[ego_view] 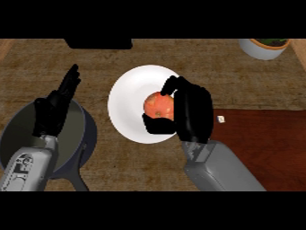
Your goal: Pick the squash from the tray and place it in the plate
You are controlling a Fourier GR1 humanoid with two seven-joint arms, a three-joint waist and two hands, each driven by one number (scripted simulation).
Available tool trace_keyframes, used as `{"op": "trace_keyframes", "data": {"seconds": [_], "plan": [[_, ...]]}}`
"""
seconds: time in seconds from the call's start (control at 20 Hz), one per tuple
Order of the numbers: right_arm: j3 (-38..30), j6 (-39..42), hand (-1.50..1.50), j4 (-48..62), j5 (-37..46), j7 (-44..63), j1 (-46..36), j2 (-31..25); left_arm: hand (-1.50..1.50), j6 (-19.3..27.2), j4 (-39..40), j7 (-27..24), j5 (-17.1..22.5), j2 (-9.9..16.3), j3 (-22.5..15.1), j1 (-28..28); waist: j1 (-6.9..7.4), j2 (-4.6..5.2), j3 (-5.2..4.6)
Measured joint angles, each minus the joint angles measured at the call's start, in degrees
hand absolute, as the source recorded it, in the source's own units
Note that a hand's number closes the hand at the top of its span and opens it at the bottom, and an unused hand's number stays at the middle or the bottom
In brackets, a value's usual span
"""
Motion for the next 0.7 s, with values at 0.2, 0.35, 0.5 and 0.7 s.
{"op": "trace_keyframes", "data": {"seconds": [0.2,0.35,0.5,0.7], "plan": [[1.0,-3.2,1.5,13.4,-3.3,1.1,-8.2,0.4,0.0,-0.9,0.5,-0.7,0.2,0.1,0.1,-0.3,0.71,0.19,0.0],[1.8,-3.6,1.5,22.7,-5.1,1.7,-13.2,0.6,0.0,-1.7,0.2,-0.3,0.8,0.3,0.5,-0.6,1.11,0.29,-0.02],[3.2,-8.0,-1.5,30.6,-9.3,1.8,-15.7,0.6,0.0,-1.5,0.2,0.2,0.3,-0.1,0.0,-1.1,1.62,0.42,-0.03],[3.4,-13.6,-1.5,38.4,-17.8,-1.1,-17.3,0.7,0.0,-1.9,0.7,-0.2,0.3,-0.3,-0.1,-1.7,2.31,0.73,-0.01]]}}
